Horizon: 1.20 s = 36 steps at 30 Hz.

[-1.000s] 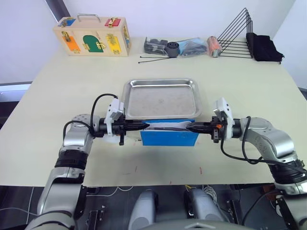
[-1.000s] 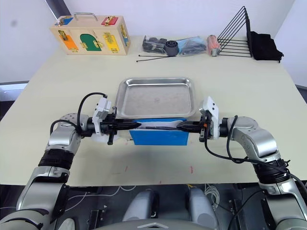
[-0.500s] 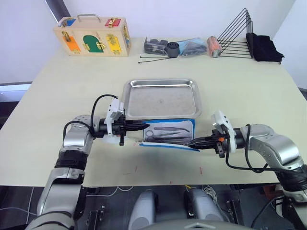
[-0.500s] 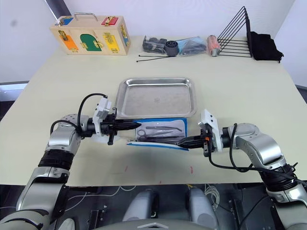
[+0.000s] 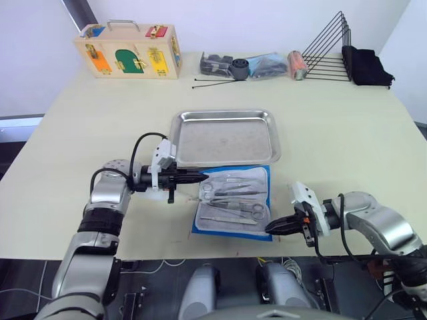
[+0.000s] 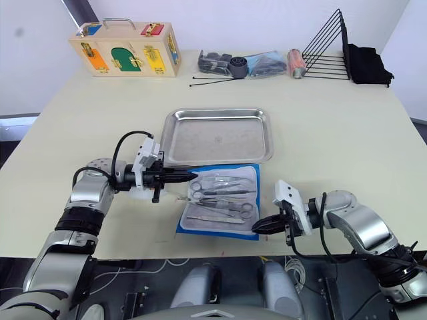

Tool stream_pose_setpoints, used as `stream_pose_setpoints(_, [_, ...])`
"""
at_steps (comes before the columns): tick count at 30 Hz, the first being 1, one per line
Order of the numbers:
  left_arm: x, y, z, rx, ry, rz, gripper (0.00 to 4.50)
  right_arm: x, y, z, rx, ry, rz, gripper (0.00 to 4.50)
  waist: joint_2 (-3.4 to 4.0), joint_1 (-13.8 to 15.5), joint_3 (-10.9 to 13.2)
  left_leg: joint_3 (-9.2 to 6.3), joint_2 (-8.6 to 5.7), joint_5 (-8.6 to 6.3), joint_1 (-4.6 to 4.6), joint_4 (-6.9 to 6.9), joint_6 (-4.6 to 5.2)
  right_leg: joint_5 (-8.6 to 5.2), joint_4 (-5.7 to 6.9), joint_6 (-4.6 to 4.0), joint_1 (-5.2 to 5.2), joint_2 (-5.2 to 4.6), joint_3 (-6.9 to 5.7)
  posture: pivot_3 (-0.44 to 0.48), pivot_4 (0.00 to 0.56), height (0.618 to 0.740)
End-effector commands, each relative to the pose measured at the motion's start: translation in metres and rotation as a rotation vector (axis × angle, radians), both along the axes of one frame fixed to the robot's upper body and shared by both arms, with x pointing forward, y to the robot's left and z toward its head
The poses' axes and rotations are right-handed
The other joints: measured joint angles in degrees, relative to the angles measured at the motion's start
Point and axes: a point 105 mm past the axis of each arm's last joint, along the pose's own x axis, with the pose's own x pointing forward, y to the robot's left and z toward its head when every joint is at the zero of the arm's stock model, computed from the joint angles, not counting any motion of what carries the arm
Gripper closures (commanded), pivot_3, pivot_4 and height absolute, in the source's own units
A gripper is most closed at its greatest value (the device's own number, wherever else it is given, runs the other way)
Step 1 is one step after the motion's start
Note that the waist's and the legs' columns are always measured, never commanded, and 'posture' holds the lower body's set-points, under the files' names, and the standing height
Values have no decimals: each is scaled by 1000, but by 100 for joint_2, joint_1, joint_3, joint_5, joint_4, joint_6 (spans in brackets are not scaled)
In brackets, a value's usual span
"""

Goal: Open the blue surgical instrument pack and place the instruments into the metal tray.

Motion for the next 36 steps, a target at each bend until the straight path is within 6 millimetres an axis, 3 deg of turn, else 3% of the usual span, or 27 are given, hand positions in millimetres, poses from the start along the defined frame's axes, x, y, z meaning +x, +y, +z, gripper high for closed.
stream_pose_setpoints(1, [-5,-1,-21,68,70,-30,4500,-2,-1,3,-5,-42,20,4463,0,3,0,0,0,0,0,0,0,0,0,0,0,1,0,0,150,740])
stream_pose_setpoints(19, [20,-4,-28,130,16,24,4500,6,4,-3,7,-126,11,4463,1,7,-3,5,-5,0,2,1,0,0,-1,0,4,1,-3,0,150,740])
stream_pose_setpoints(26, [26,-6,-29,128,31,60,4500,2,7,-15,-26,-158,35,4463,6,7,-11,4,-5,0,4,2,0,0,1,0,6,1,-3,0,150,740])
stream_pose_setpoints(36, [24,-3,-27,135,65,53,4500,5,10,-22,-42,-205,41,4463,8,3,-18,4,-5,0,7,2,0,0,2,0,7,2,-3,0,150,740])
